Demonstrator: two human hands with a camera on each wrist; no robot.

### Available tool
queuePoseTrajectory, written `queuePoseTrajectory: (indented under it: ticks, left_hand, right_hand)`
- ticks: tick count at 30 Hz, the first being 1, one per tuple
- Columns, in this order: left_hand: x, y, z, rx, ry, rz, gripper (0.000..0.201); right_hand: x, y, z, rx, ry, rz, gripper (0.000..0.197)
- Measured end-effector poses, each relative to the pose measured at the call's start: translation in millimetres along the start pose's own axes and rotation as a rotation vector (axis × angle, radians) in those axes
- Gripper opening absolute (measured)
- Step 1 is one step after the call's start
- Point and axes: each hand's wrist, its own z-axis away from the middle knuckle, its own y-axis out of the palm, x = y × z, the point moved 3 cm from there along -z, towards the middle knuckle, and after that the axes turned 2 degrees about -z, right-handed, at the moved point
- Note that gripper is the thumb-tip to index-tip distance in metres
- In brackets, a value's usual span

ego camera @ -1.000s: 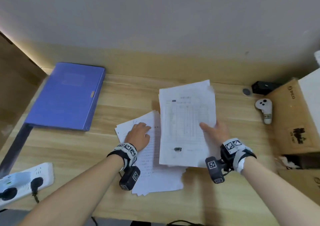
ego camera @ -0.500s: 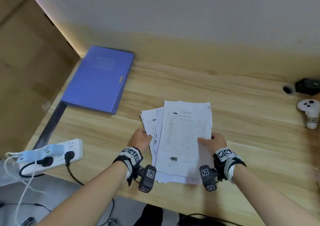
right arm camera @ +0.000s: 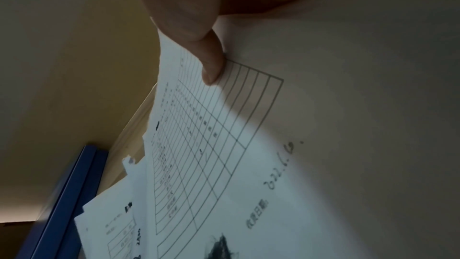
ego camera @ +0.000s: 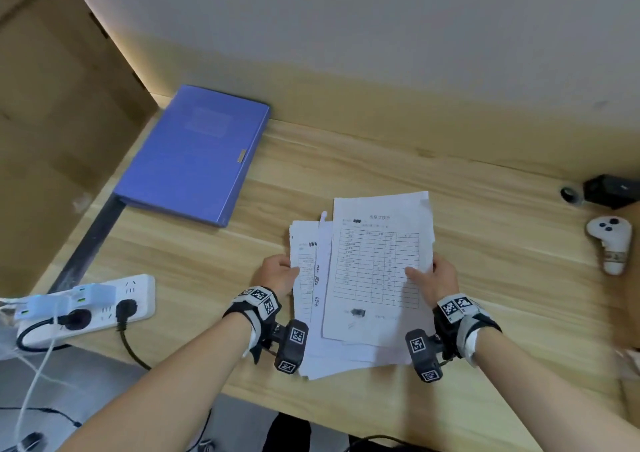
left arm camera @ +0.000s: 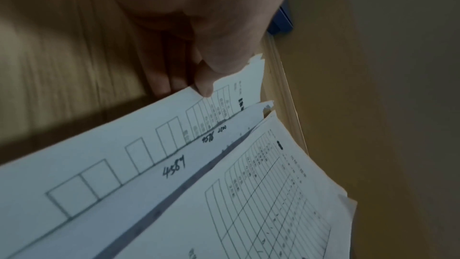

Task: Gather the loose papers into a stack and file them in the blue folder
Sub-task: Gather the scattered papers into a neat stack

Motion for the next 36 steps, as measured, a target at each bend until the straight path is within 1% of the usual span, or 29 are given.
queuePoseTrajectory:
  ticks: [3,4,6,9,10,11,13,15,16,19,21,25,27,28,29,30,31,32,33,34,35,36]
  left_hand:
    - [-14.3,1.9,13.9,0.051,0.006,0.015,0.005]
    - [-20.1,1.9,21.0,0.060,0.008,0.021,0.007]
    - [-22.0,4.5,26.8,0.061,0.002,0.065,0.027]
    - [-26.0,6.2,42.3,0.020,-0.013,0.105,0.041]
    - [-25.3,6.4,45.0,0.002,-0.010,0.105,0.043]
    - [-25.3,5.7,48.0,-0.018,-0.004,0.109,0.040]
    - [-23.0,5.9,47.8,-0.043,0.008,0.100,0.029]
    - [-24.1,6.6,48.2,-0.043,-0.002,0.085,0.017]
    - [-26.2,5.9,50.2,-0.050,-0.009,0.087,0.015]
    - [-32.3,4.2,52.8,-0.104,-0.035,0.100,0.024]
    - [-36.6,4.7,53.7,-0.124,-0.036,0.088,0.027]
    - [-45.6,10.7,49.8,-0.096,-0.025,0.138,0.037]
    - [-48.6,13.1,51.3,-0.057,-0.027,0.135,0.030]
    - [-46.9,15.0,47.5,-0.046,-0.027,0.127,0.024]
    - [-41.7,16.8,40.6,-0.038,-0.042,0.126,0.022]
    - [-27.9,21.0,21.2,-0.033,-0.058,0.156,0.029]
    - [-11.1,26.1,-0.9,-0.027,-0.068,0.186,0.042]
    - [-2.3,27.8,-11.4,-0.025,-0.077,0.195,0.052]
    - [-5.1,26.0,-6.5,-0.013,-0.081,0.199,0.058]
    - [-8.7,26.4,-1.1,0.019,-0.089,0.217,0.055]
    - [-20.9,25.2,15.4,0.051,-0.058,0.205,0.043]
    - [-33.7,24.4,33.3,0.095,-0.009,0.186,0.028]
  right_hand:
    - [4.1,9.0,-4.3,0.050,-0.020,0.003,0.032]
    - [3.3,13.3,-6.3,0.063,-0.021,0.020,0.031]
    - [0.6,22.5,-9.4,0.088,-0.032,0.050,0.029]
    - [-1.8,29.6,-10.7,0.065,-0.055,0.082,0.012]
    - [-1.9,29.2,-10.0,0.047,-0.048,0.098,0.012]
    - [-3.1,27.6,-9.9,0.026,-0.037,0.111,0.018]
    - [-8.1,20.0,-10.3,-0.020,-0.013,0.140,0.031]
    - [-11.7,9.1,-9.6,-0.057,-0.006,0.167,0.035]
    - [-12.7,3.6,-8.8,-0.075,-0.004,0.177,0.035]
    - [-15.6,-9.1,-5.8,-0.112,-0.009,0.161,0.027]
    - [-17.2,-12.2,-3.5,-0.092,-0.013,0.138,0.025]
    - [-24.9,-5.3,-2.0,-0.021,-0.020,0.085,0.047]
    - [-24.0,3.7,0.4,0.001,-0.025,0.076,0.050]
    - [-23.8,8.3,0.7,0.013,-0.026,0.091,0.046]
    - [-23.0,12.6,0.9,0.024,-0.024,0.120,0.039]
    - [-22.1,16.8,0.8,0.034,-0.018,0.151,0.031]
    - [-22.6,20.4,-0.3,0.040,-0.010,0.174,0.025]
    - [-23.3,23.7,-1.3,0.042,-0.002,0.191,0.023]
    - [-23.6,26.6,-2.4,0.038,0.006,0.207,0.022]
    - [-24.9,29.4,-4.0,0.037,0.014,0.226,0.022]
    - [-26.7,32.0,-5.3,0.039,0.021,0.245,0.022]
    - [-27.8,34.0,-5.8,0.044,0.030,0.259,0.022]
